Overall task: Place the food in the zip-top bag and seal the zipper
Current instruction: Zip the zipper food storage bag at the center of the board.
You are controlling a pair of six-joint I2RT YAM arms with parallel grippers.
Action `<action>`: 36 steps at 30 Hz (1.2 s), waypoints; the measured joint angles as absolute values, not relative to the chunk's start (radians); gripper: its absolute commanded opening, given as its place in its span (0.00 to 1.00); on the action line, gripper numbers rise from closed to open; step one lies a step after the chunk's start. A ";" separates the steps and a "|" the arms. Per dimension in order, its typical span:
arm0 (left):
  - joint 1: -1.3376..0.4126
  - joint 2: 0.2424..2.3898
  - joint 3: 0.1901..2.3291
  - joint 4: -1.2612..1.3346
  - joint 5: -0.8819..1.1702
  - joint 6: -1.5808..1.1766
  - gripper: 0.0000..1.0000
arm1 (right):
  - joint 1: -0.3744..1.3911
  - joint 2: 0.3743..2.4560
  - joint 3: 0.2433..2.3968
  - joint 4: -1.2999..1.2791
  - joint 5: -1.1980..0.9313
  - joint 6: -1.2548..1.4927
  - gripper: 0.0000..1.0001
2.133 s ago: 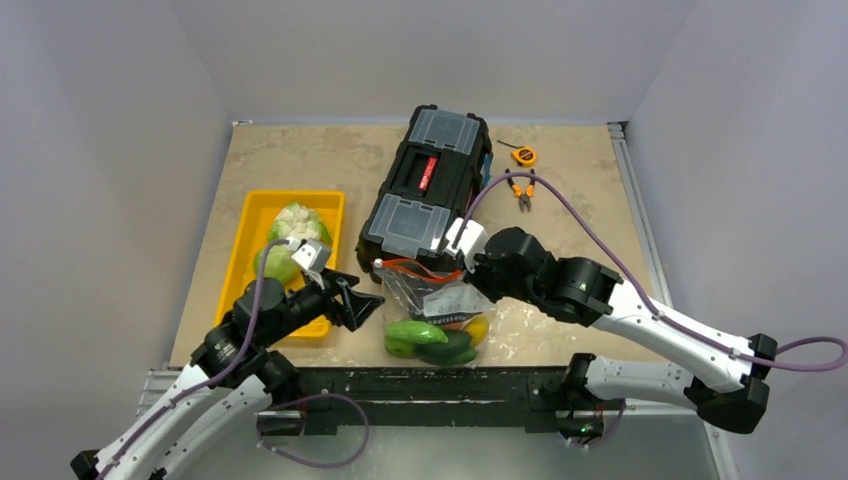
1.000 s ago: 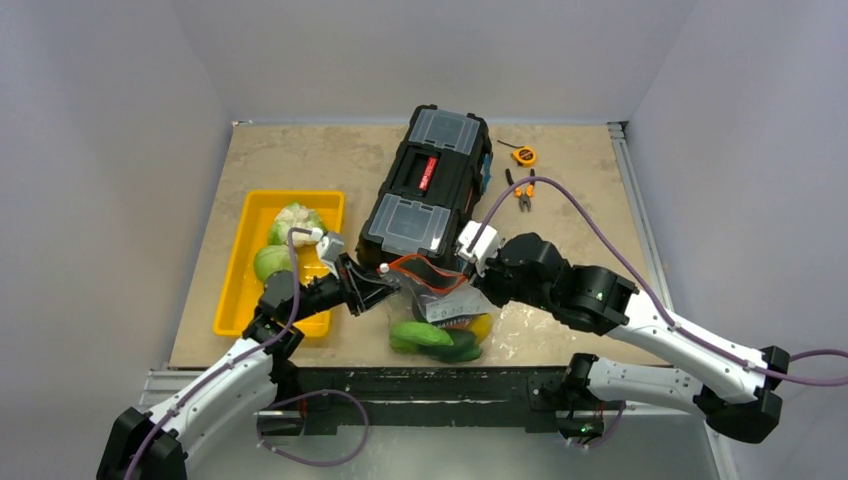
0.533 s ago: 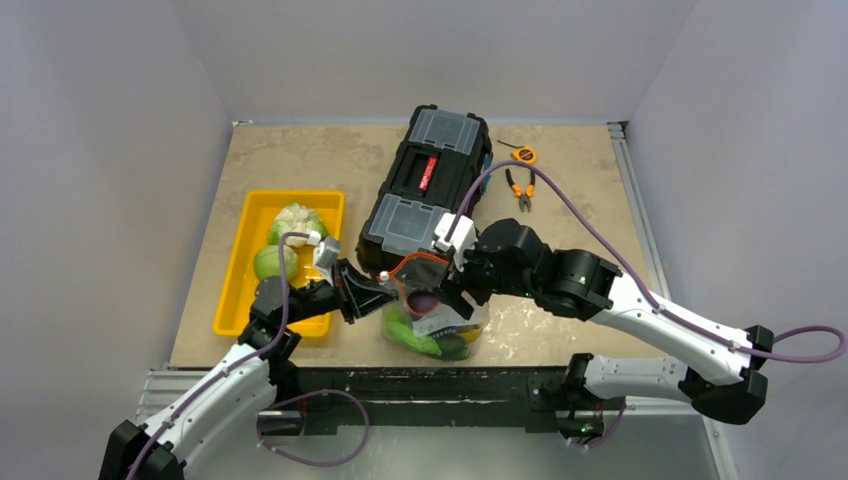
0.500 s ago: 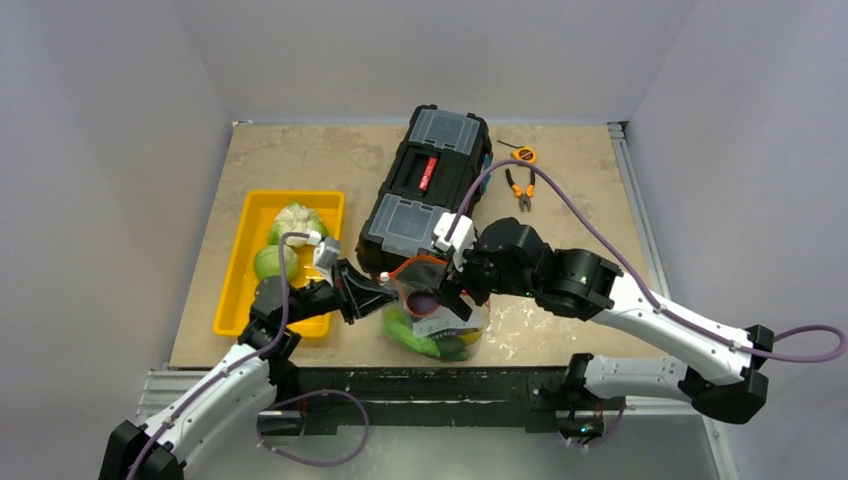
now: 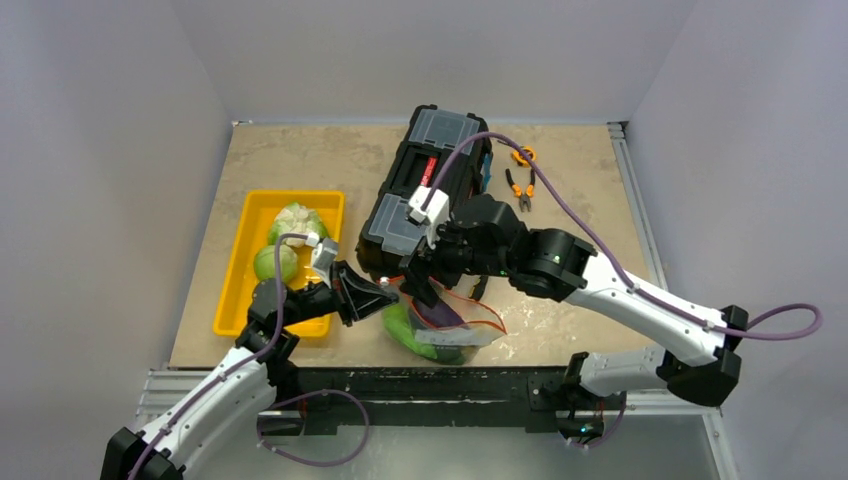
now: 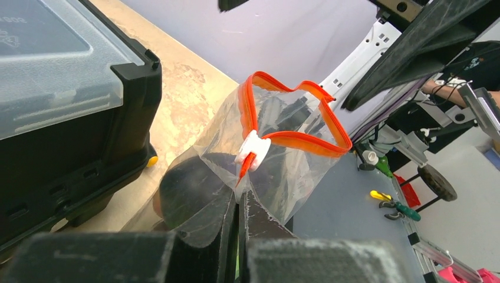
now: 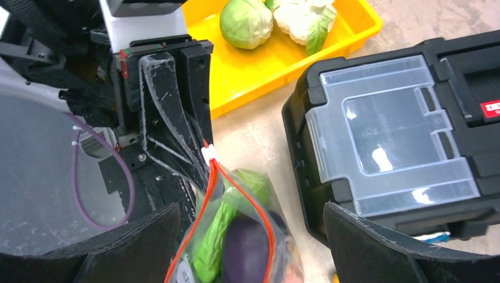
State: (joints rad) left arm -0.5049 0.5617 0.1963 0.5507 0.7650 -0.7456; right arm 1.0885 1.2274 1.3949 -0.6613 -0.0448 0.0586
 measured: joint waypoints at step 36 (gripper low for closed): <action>-0.505 0.495 0.225 0.382 0.724 -0.742 0.39 | 1.173 1.354 1.351 -0.596 0.056 0.041 0.00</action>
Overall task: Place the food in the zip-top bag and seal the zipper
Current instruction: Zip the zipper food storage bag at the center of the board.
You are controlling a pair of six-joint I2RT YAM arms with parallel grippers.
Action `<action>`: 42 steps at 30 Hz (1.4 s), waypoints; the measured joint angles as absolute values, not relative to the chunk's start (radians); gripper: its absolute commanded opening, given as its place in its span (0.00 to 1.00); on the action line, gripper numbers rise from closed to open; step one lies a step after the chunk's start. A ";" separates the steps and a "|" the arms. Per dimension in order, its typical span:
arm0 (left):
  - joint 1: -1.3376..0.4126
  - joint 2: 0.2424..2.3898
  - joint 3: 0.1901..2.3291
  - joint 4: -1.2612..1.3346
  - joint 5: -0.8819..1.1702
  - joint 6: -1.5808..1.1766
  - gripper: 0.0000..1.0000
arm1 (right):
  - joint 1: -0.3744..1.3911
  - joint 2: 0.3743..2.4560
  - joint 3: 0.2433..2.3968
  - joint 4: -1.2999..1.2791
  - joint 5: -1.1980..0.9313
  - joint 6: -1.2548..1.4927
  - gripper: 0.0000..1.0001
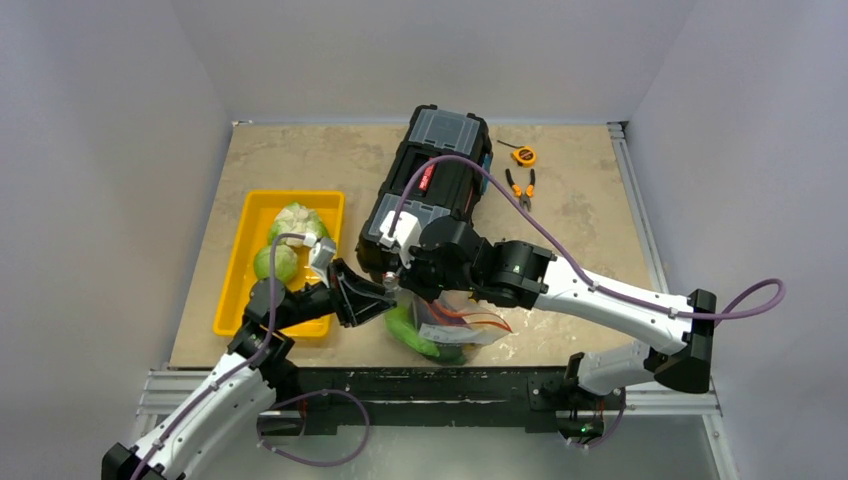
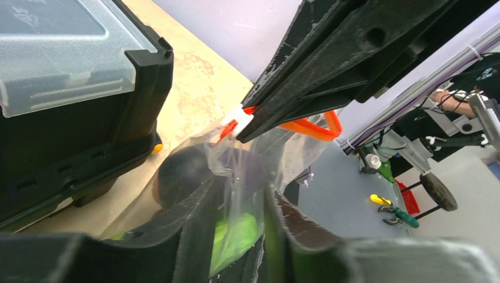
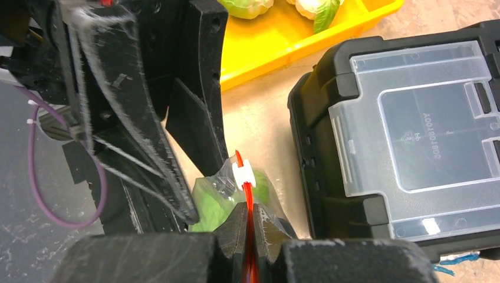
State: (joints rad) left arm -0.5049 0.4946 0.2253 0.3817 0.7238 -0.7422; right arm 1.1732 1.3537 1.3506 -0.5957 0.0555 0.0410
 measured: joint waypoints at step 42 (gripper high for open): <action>-0.514 0.529 0.464 0.020 0.827 -0.396 0.00 | 1.172 1.285 1.296 -0.595 -0.129 -0.054 0.27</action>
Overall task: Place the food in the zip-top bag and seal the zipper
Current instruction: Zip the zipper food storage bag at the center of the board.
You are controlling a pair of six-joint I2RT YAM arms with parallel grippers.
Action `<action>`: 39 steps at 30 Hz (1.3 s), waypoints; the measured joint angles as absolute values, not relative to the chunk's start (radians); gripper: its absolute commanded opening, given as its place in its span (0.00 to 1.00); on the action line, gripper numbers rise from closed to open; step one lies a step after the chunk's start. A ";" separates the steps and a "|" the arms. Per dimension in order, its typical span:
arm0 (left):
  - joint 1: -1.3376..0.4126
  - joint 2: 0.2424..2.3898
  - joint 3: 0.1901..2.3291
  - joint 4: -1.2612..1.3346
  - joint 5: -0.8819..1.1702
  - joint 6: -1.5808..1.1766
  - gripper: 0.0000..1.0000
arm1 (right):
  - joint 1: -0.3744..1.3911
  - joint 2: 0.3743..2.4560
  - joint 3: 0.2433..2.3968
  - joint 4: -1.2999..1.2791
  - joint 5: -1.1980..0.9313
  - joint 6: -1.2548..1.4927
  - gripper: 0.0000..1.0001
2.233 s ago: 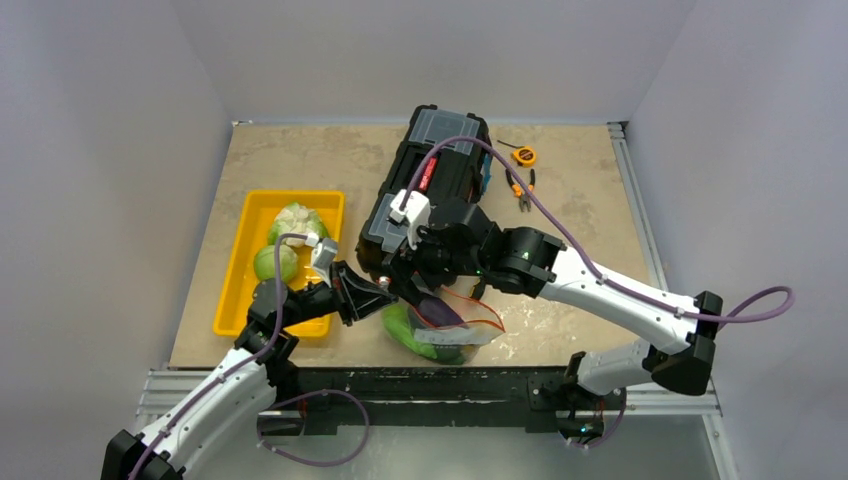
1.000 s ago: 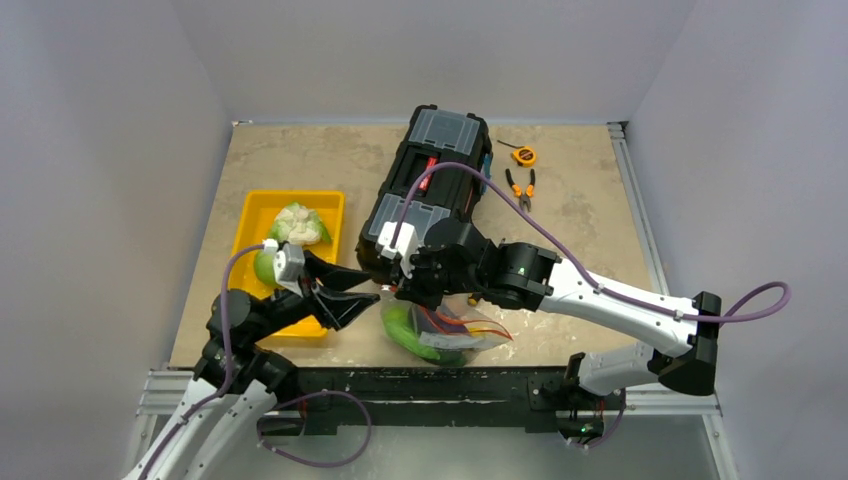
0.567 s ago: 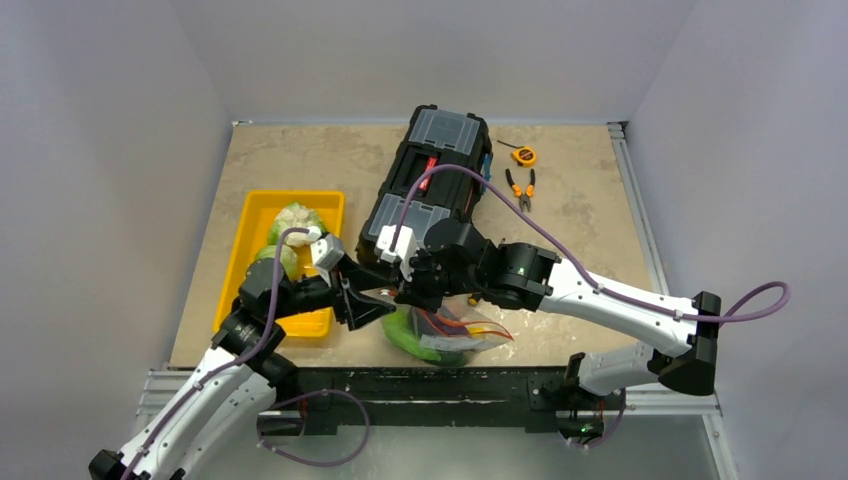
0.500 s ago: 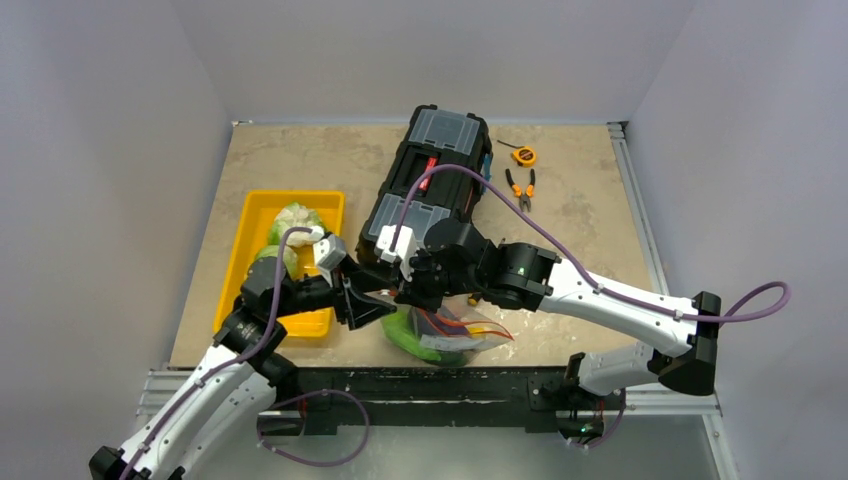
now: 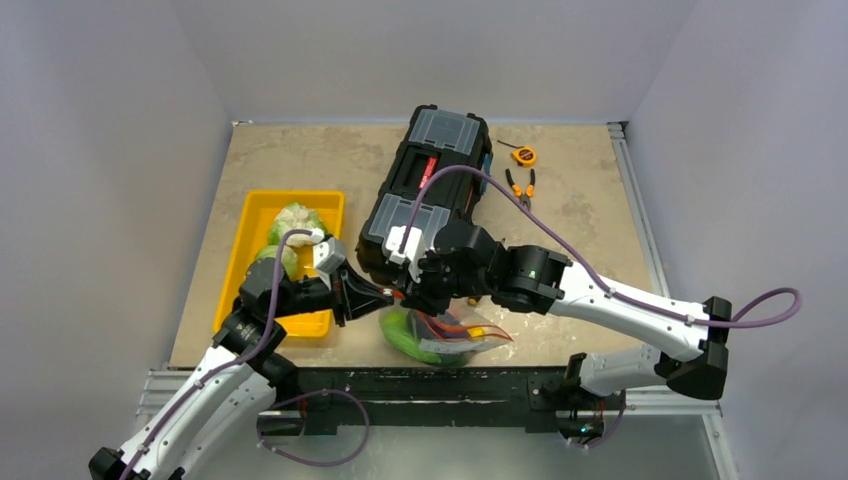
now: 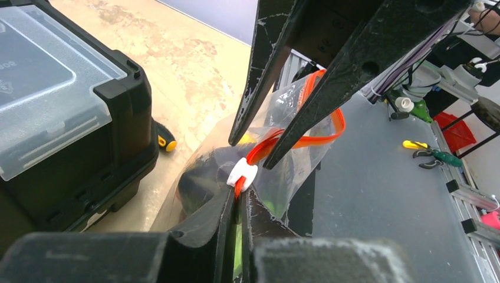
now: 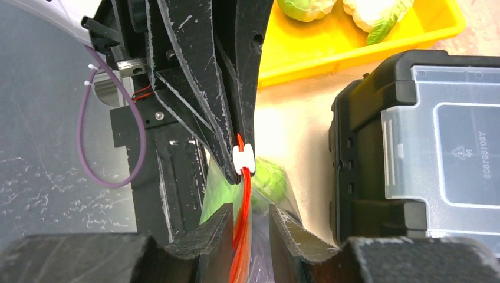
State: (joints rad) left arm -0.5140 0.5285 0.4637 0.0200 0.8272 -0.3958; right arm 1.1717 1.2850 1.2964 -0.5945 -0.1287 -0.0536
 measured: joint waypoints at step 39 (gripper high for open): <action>-0.514 0.490 0.705 -0.351 0.794 -0.229 0.45 | 1.172 1.280 1.243 -0.590 -0.202 -0.072 0.00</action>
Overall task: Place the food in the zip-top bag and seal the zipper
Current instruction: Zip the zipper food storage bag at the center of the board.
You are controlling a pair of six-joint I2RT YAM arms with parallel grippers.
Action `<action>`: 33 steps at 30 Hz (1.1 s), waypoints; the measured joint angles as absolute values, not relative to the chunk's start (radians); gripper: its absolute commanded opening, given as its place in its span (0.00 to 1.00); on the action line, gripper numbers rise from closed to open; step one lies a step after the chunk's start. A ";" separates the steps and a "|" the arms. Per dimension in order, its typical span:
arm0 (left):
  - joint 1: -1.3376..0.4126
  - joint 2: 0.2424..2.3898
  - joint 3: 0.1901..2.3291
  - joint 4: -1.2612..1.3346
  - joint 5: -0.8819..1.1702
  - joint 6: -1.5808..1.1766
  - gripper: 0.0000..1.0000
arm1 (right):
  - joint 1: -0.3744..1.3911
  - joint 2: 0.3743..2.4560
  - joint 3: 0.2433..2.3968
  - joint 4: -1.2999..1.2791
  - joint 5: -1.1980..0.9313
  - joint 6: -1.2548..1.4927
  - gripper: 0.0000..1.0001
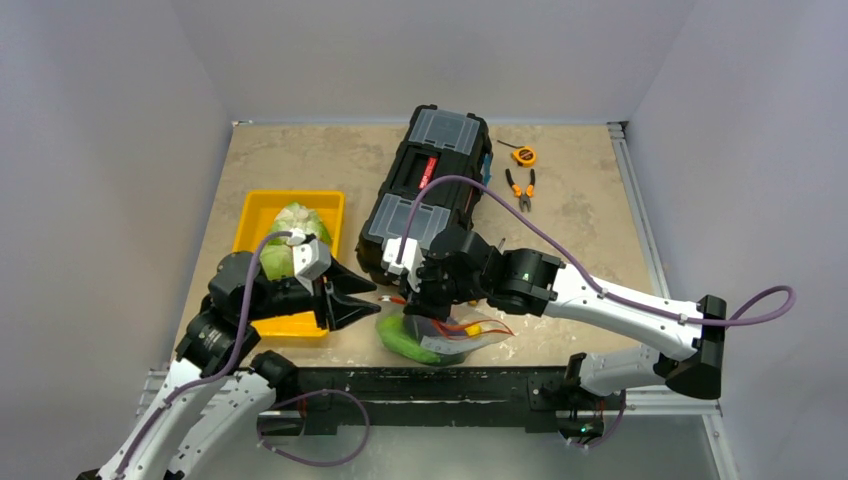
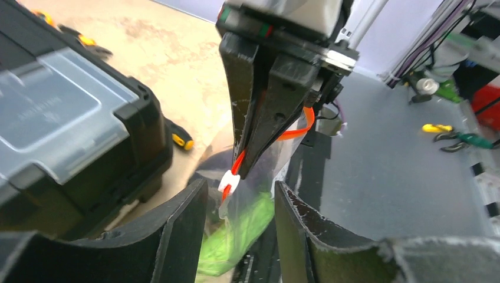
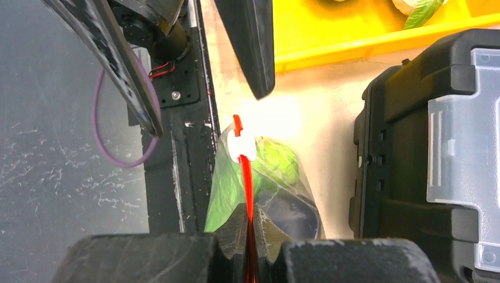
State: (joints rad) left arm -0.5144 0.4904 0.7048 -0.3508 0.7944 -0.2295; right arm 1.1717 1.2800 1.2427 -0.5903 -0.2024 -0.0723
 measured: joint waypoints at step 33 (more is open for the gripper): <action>-0.624 0.662 0.889 -0.625 0.794 0.413 0.26 | 1.172 1.318 1.297 -0.628 -0.227 -0.110 0.00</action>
State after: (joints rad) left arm -0.6243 0.6617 0.8894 -0.6254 0.7940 0.4133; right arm 1.1717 1.3182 1.2968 -0.6277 -0.2268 -0.1097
